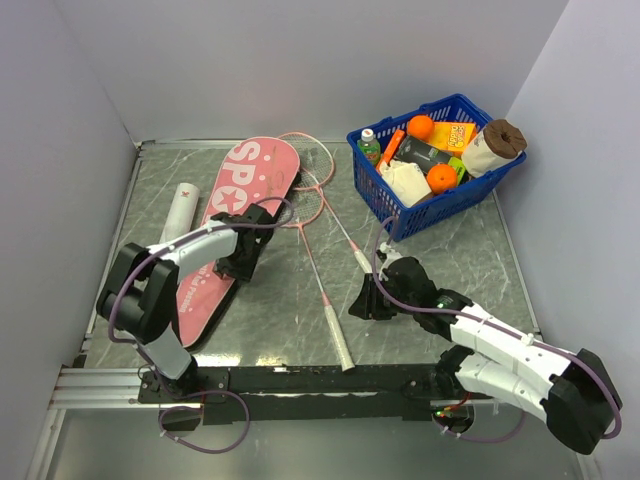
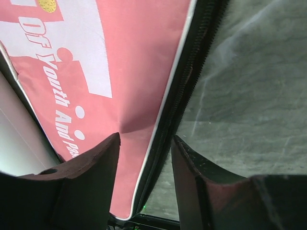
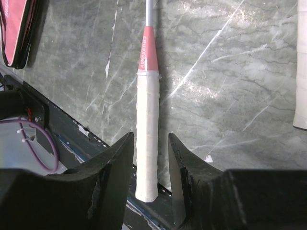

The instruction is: Pack up the badminton gear

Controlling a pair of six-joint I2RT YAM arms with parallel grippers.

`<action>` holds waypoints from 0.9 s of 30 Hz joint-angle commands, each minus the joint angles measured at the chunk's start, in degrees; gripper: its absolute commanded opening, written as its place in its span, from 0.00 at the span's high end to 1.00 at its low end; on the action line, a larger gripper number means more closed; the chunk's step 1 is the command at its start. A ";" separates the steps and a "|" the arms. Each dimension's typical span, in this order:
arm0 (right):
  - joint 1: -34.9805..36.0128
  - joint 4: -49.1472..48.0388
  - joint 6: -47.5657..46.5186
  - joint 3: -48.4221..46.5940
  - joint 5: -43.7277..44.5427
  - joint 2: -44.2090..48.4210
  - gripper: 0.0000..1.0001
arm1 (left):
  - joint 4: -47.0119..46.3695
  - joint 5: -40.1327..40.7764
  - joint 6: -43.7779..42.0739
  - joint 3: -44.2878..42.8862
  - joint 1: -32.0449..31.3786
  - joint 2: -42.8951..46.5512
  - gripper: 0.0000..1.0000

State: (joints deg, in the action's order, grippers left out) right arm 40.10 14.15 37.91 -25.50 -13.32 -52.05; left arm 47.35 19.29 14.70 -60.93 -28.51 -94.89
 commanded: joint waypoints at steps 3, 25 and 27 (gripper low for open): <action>-0.11 -2.82 0.50 -0.34 -0.92 -0.42 0.58 | -1.04 -0.74 -0.28 -0.42 1.00 -2.22 0.56; -0.11 -1.94 0.50 1.41 -0.04 2.92 0.58 | -1.56 -3.29 -0.37 0.28 1.35 -6.98 0.99; -0.28 -1.94 0.50 1.76 0.05 3.45 0.58 | -1.30 -2.59 -0.02 -0.07 1.27 -5.58 0.99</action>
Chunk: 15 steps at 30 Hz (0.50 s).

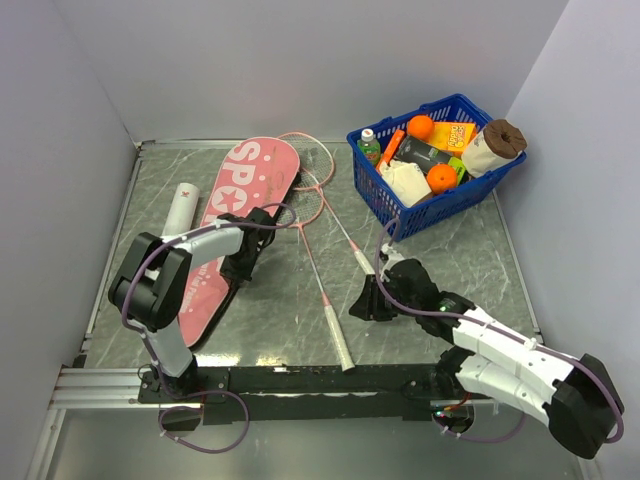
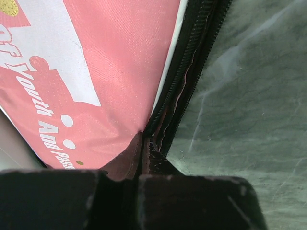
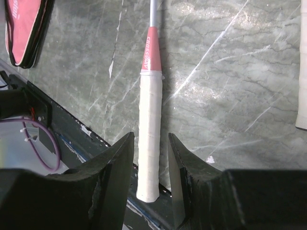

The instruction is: Pack up the badminton gear

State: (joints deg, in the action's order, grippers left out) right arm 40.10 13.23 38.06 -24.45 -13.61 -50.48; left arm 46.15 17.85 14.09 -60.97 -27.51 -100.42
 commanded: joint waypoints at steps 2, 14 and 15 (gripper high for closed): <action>-0.02 -1.02 0.26 0.80 0.42 2.40 0.58 | -0.27 -2.37 0.68 -0.55 0.26 3.10 0.99; -0.19 0.38 -1.41 -3.50 0.68 1.61 0.58 | -1.06 -12.83 1.21 -4.60 0.17 17.27 0.99; -0.19 0.65 -1.59 -4.11 1.30 1.35 0.58 | -1.59 -13.53 1.21 -4.51 0.17 17.80 0.99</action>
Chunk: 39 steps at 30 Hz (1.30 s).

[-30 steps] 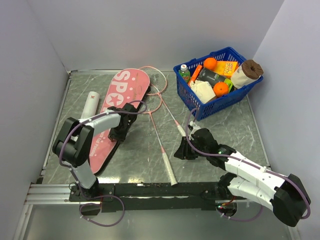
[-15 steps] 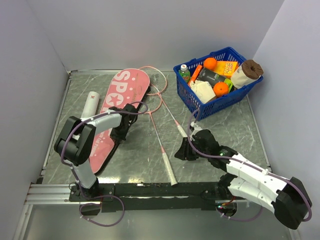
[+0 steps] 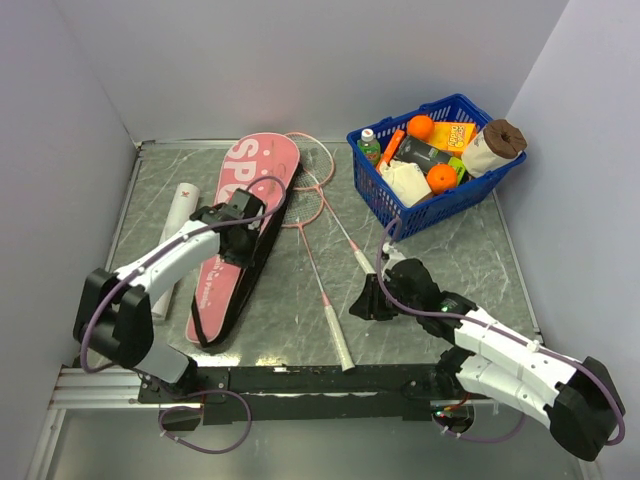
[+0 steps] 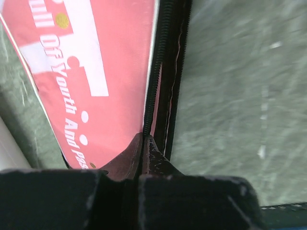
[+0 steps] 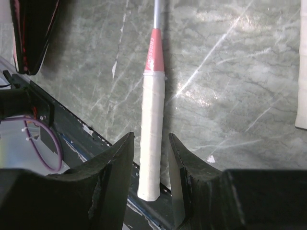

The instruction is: Pack up the badminton gear

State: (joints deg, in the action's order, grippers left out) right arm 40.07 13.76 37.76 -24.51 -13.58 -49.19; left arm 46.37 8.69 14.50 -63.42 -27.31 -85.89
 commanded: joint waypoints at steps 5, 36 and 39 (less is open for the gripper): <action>-0.26 0.83 -5.75 -11.51 3.91 -7.04 0.58 | -6.02 -8.68 1.49 -1.01 -0.02 7.21 0.99; -11.77 11.72 -30.29 -66.08 13.06 -69.62 0.54 | -21.15 -9.39 6.86 13.23 0.15 25.86 0.99; -12.83 12.17 -29.76 -68.12 12.27 -71.56 0.54 | -20.62 -9.04 6.07 12.97 0.15 25.68 0.99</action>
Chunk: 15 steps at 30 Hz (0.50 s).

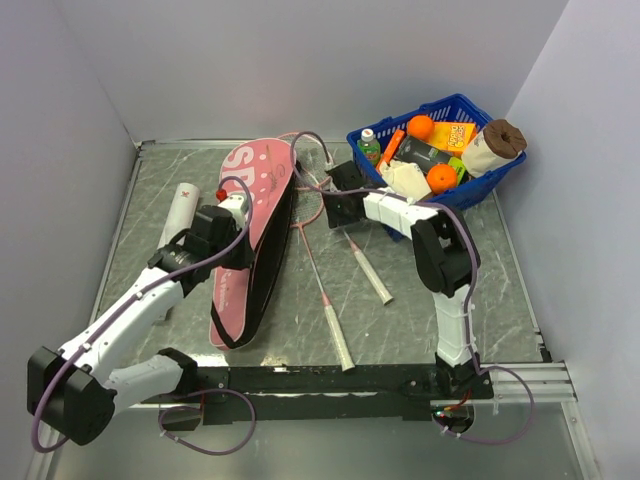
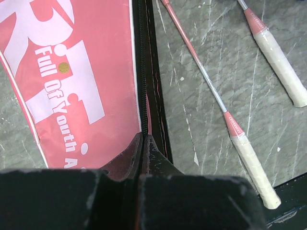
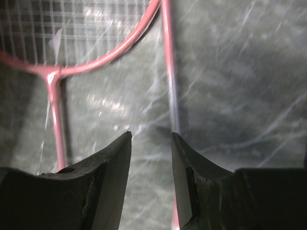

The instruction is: Pack up the badminton gear

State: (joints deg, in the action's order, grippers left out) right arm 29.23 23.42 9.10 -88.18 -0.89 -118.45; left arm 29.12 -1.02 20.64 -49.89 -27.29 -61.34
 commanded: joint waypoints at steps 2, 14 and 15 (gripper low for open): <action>-2.25 3.56 -0.75 -5.85 0.18 -3.44 0.54 | -3.28 0.40 -0.43 -0.47 0.13 1.31 0.99; -1.99 6.82 0.74 -10.44 -0.35 -8.55 0.55 | -3.28 0.40 -1.04 -0.30 0.31 2.81 0.99; -1.81 7.08 1.18 -10.00 -0.35 -8.64 0.55 | -3.28 0.40 -1.13 -0.38 0.22 2.81 0.99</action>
State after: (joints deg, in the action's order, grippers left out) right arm 26.85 28.91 9.32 -97.54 -1.13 -126.30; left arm 28.88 -0.99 20.36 -49.82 -27.29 -60.18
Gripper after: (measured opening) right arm 0.456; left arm 0.021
